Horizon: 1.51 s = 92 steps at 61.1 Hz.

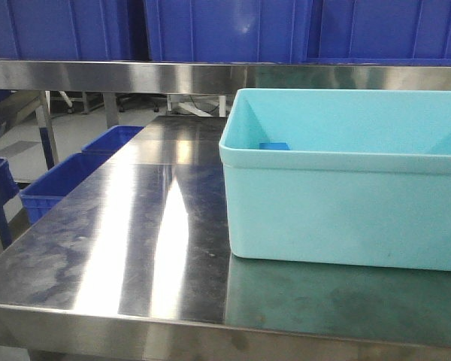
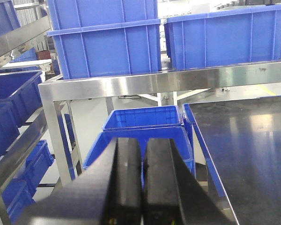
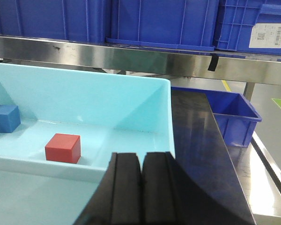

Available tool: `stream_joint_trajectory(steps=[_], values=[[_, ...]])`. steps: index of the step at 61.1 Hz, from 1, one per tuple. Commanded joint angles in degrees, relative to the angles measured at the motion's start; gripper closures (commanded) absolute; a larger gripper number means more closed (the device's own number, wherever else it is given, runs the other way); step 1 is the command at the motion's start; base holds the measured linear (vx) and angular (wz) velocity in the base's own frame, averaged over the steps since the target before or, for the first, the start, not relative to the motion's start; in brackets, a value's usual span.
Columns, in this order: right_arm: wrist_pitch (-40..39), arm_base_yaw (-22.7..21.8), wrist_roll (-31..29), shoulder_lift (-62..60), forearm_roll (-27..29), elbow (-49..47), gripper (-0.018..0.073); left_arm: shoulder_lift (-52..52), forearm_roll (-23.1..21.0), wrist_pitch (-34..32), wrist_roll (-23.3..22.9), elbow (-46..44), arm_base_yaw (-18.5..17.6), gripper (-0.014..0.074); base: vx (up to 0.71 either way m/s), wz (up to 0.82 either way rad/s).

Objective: Pick red cube and place on left shelf

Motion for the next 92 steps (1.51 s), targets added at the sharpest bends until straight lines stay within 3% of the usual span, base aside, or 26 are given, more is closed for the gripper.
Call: stream_joint_trajectory(steps=[1, 51, 60, 82, 92], values=[[-4.6, 0.0, -0.1, -1.0, -0.2, -1.3, 0.0511, 0.5, 0.0, -4.8, 0.1, 1.3, -0.2, 0.0491, 0.08, 0.46], [-10.4, 0.3, -0.1, 0.9, -0.2, -3.0, 0.0511, 0.5, 0.0, -4.8, 0.1, 1.3, -0.2, 0.0491, 0.00, 0.01], [-5.8, 0.3, 2.1, 10.2, 1.7, -10.9, 0.0511, 0.5, 0.0, -4.8, 0.1, 1.3, -0.2, 0.0491, 0.00, 0.00], [-4.0, 0.3, 2.0, 41.4, 1.7, -34.8, 0.0511, 0.5, 0.0, -4.8, 0.1, 1.3, -0.2, 0.0491, 0.00, 0.00], [4.8, 1.3, 2.0, 53.9, 1.9, -46.8, 0.0511, 0.5, 0.0, -4.8, 0.1, 1.3, -0.2, 0.0491, -0.02, -0.10]])
